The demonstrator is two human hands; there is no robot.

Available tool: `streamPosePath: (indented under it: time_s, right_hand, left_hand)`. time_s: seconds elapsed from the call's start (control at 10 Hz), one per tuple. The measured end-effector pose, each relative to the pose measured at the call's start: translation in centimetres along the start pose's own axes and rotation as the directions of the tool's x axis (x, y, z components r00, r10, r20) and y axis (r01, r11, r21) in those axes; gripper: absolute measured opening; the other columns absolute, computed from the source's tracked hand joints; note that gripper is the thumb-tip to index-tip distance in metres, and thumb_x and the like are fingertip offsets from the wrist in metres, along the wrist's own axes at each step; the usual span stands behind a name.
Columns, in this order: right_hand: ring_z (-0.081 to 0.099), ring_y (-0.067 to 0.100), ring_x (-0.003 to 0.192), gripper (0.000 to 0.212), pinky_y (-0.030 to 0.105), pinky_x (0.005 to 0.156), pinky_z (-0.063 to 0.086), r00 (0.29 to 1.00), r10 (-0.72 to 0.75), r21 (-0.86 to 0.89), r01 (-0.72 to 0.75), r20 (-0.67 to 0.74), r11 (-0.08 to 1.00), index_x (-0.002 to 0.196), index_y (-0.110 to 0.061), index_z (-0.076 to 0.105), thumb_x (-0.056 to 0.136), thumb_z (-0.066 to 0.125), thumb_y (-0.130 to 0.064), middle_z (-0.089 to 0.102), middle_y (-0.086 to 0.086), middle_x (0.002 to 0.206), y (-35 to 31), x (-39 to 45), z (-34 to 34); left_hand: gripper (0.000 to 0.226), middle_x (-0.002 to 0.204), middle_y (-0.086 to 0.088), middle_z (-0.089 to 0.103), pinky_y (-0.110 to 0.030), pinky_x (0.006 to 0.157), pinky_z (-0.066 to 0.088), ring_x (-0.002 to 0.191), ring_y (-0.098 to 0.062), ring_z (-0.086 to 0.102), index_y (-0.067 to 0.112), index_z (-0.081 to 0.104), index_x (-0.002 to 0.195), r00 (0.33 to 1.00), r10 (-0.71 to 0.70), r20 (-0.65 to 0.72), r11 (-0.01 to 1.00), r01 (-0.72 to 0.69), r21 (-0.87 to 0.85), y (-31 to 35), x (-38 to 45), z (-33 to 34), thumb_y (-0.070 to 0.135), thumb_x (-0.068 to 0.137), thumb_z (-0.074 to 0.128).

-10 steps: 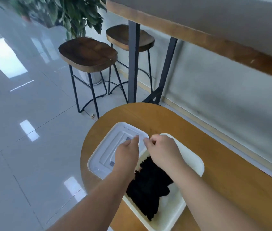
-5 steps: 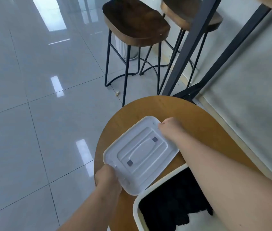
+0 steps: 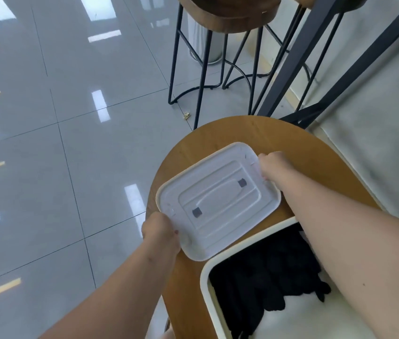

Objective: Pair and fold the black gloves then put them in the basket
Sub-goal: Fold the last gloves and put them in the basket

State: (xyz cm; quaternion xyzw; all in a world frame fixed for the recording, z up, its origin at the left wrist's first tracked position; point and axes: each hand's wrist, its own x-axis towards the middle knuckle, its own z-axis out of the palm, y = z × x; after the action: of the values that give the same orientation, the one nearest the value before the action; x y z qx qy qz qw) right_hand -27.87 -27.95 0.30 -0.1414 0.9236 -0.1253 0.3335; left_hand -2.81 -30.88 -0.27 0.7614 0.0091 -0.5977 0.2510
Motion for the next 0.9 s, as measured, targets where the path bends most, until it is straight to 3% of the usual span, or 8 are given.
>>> streamPosePath:
  time_s: [0.1, 0.2, 0.4, 0.5, 0.6, 0.7, 0.8, 0.9]
  right_hand:
    - [0.058, 0.029, 0.085, 0.028, 0.048, 0.094, 0.053, 0.995, -0.061, 0.229, 0.076, -0.074, 0.97, 0.085, -0.003, 0.06, 0.098, 0.043, -0.021, 0.066, 0.027, 0.116, 0.8, -0.6, -2.2]
    - [0.068, 0.026, 0.093, 0.035, 0.046, 0.093, 0.055, 0.995, -0.002, 0.447, 0.047, -0.1, 0.893, 0.114, -0.002, 0.061, 0.1, 0.046, -0.03, 0.068, 0.018, 0.109, 1.0, -3.2, -5.3]
    - [0.072, 0.024, 0.086, 0.033, 0.033, 0.073, 0.062, 0.999, -0.041, 0.79, 0.026, -0.001, 0.612, 0.108, -0.009, 0.06, 0.093, 0.063, -0.038, 0.067, 0.012, 0.101, 4.1, -10.0, -11.8]
    - [0.068, 0.02, 0.083, 0.012, 0.029, 0.068, 0.062, 0.995, -0.071, 0.78, -0.007, 0.067, 0.626, 0.093, -0.004, 0.066, 0.087, 0.071, -0.013, 0.065, 0.014, 0.101, 7.1, -12.6, -13.7]
    - [0.065, 0.02, 0.083, 0.007, 0.034, 0.078, 0.055, 0.984, -0.113, 0.631, -0.001, 0.14, 0.775, 0.092, -0.004, 0.069, 0.086, 0.069, -0.002, 0.068, 0.011, 0.101, 10.1, -14.5, -14.2]
    - [0.067, 0.025, 0.091, 0.02, 0.039, 0.087, 0.054, 0.992, -0.104, 0.572, 0.041, 0.078, 0.82, 0.1, -0.012, 0.07, 0.084, 0.07, -0.001, 0.07, 0.011, 0.104, 13.0, -15.6, -13.5]
    - [0.068, 0.024, 0.095, 0.037, 0.042, 0.095, 0.053, 0.998, -0.068, 0.538, 0.055, 0.004, 0.841, 0.114, -0.017, 0.07, 0.08, 0.074, -0.003, 0.07, 0.007, 0.111, 15.5, -16.5, -12.2]
    - [0.068, 0.02, 0.091, 0.037, 0.035, 0.079, 0.055, 0.998, -0.053, 0.503, 0.068, -0.044, 0.862, 0.119, -0.018, 0.068, 0.083, 0.072, -0.008, 0.069, 0.005, 0.111, 17.1, -17.7, -11.0]
  left_hand:
    - [0.018, 0.077, 0.0, 0.055, -0.023, 0.055, 0.044, 0.061, -0.014, 0.048, 0.016, 0.062, 0.09, 0.998, 0.041, 0.037, 0.999, -0.041, 0.02, 1.3, -2.4, -0.5, 0.011, 0.094, 0.045]
    - [0.017, 0.091, -0.002, 0.065, -0.025, 0.065, 0.054, 0.072, -0.016, 0.06, 0.015, 0.068, 0.1, 0.989, 0.086, 0.117, 0.995, -0.09, 0.033, 1.6, -3.6, -1.4, 0.02, 0.09, 0.056]
    - [0.017, 0.087, -0.004, 0.064, -0.023, 0.064, 0.056, 0.067, -0.013, 0.059, 0.01, 0.068, 0.095, 0.931, 0.173, 0.322, 0.98, -0.196, 0.039, 1.7, -8.0, -4.7, 0.02, 0.081, 0.073]
    - [0.02, 0.089, -0.005, 0.065, -0.023, 0.062, 0.053, 0.069, -0.014, 0.062, 0.006, 0.066, 0.097, 0.863, 0.241, 0.444, 0.956, -0.29, 0.046, 1.1, -10.3, -7.0, 0.017, 0.083, 0.074]
    - [0.031, 0.103, -0.008, 0.069, -0.033, 0.077, 0.056, 0.089, -0.023, 0.068, 0.008, 0.063, 0.113, 0.755, 0.33, 0.567, 0.87, -0.476, 0.127, -0.3, -11.9, -9.8, 0.014, 0.085, 0.073]
    - [0.036, 0.109, -0.007, 0.068, -0.045, 0.092, 0.054, 0.098, -0.027, 0.068, 0.013, 0.062, 0.118, 0.727, 0.361, 0.584, 0.795, -0.567, 0.215, -2.4, -13.0, -12.1, 0.015, 0.084, 0.074]
    - [0.03, 0.104, -0.005, 0.069, -0.046, 0.09, 0.055, 0.094, -0.026, 0.068, 0.015, 0.064, 0.113, 0.739, 0.343, 0.579, 0.769, -0.575, 0.279, -4.8, -13.1, -13.8, 0.014, 0.084, 0.074]
    - [0.017, 0.1, -0.002, 0.069, -0.041, 0.087, 0.054, 0.094, -0.022, 0.065, 0.017, 0.066, 0.102, 0.76, 0.367, 0.536, 0.719, -0.598, 0.355, -6.9, -12.4, -15.0, 0.02, 0.086, 0.071]
